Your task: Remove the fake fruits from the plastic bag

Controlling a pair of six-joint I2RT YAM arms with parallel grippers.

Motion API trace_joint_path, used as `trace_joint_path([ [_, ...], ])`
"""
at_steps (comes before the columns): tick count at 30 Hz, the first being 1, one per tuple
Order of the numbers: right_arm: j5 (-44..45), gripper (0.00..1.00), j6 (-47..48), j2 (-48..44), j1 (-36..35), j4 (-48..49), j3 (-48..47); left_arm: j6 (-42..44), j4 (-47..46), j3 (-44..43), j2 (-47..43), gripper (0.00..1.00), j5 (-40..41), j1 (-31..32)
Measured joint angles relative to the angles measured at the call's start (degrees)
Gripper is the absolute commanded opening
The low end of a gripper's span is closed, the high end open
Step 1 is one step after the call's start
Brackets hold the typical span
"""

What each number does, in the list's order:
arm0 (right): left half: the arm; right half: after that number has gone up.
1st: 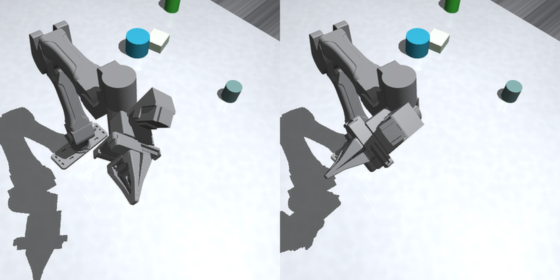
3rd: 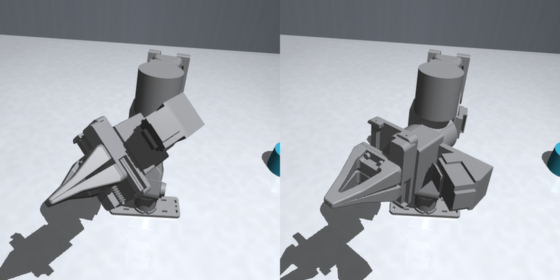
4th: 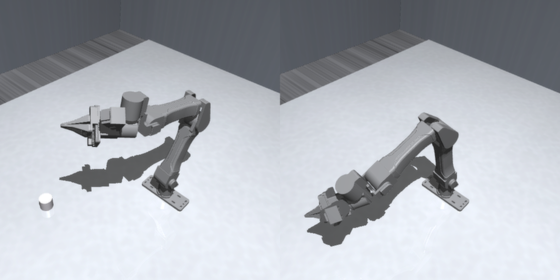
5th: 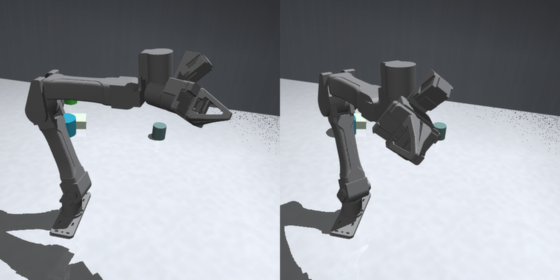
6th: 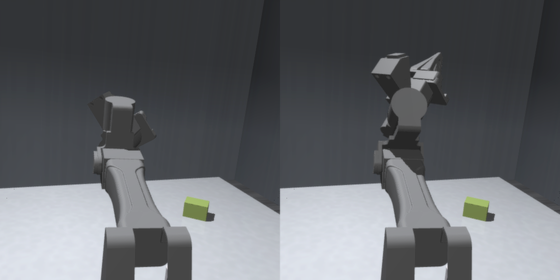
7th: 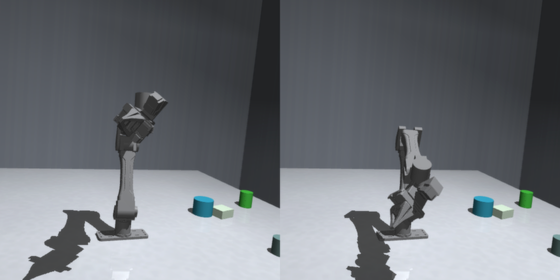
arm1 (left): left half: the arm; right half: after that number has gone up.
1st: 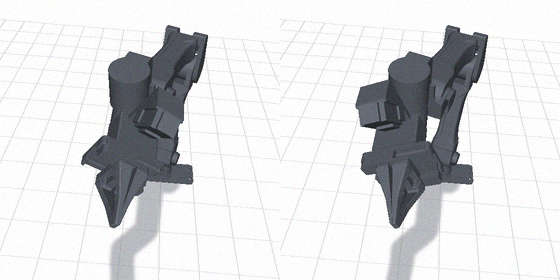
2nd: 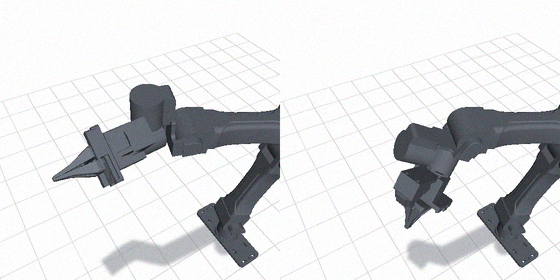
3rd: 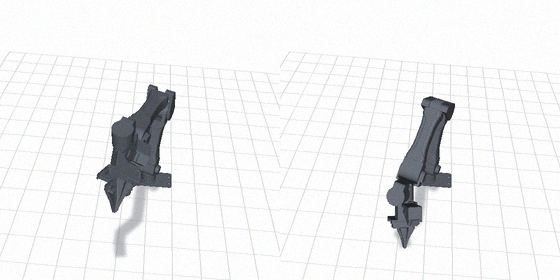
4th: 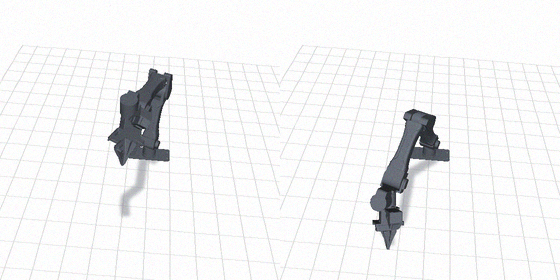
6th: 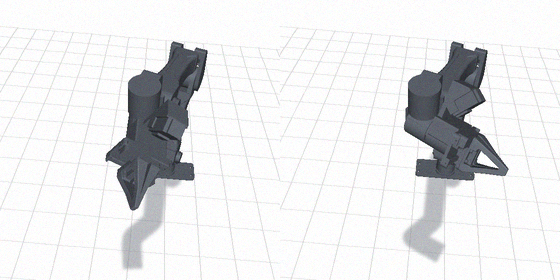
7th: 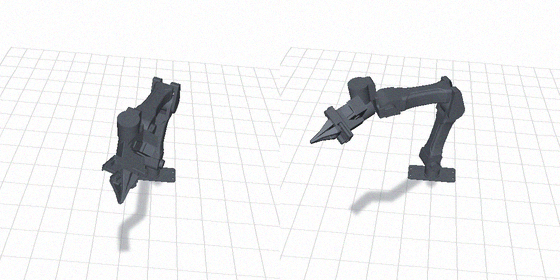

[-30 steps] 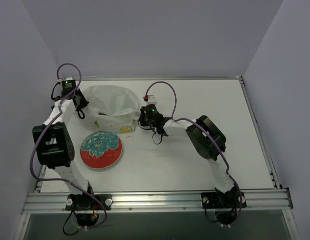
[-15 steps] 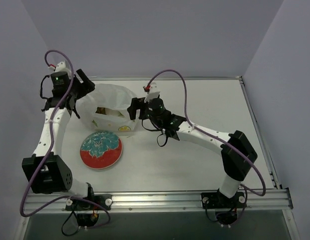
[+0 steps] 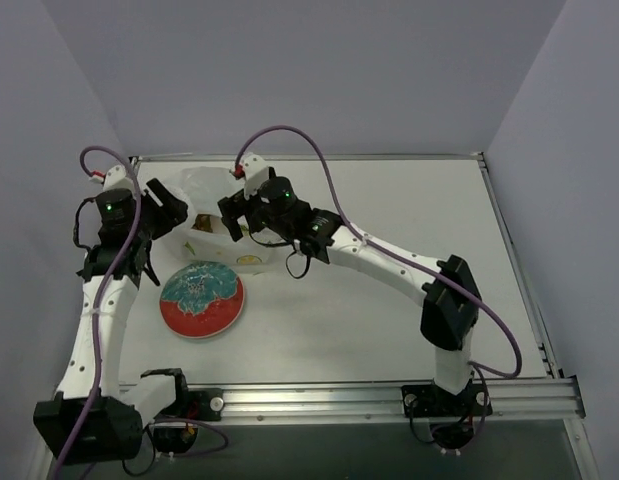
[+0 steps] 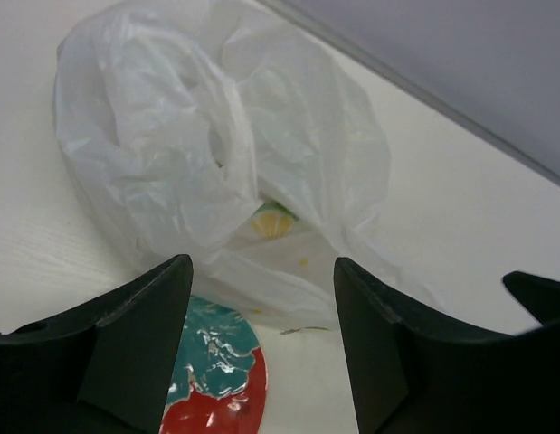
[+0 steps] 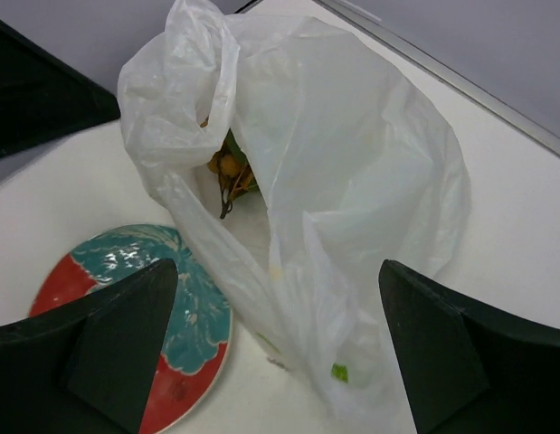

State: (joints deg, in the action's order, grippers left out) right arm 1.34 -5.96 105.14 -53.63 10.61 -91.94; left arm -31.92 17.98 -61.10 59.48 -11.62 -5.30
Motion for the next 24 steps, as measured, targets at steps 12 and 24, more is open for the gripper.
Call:
trace_joint_path([
  [12,3.2,0.87,19.1,23.9,0.0,-12.5,-21.8,-2.9,2.1,4.7,8.3,0.74,8.3,0.2],
  [24,7.4,0.00,11.8,27.5,4.6,-6.6,-24.1,-3.6,0.0,4.0,20.2,0.02,11.8,0.0],
])
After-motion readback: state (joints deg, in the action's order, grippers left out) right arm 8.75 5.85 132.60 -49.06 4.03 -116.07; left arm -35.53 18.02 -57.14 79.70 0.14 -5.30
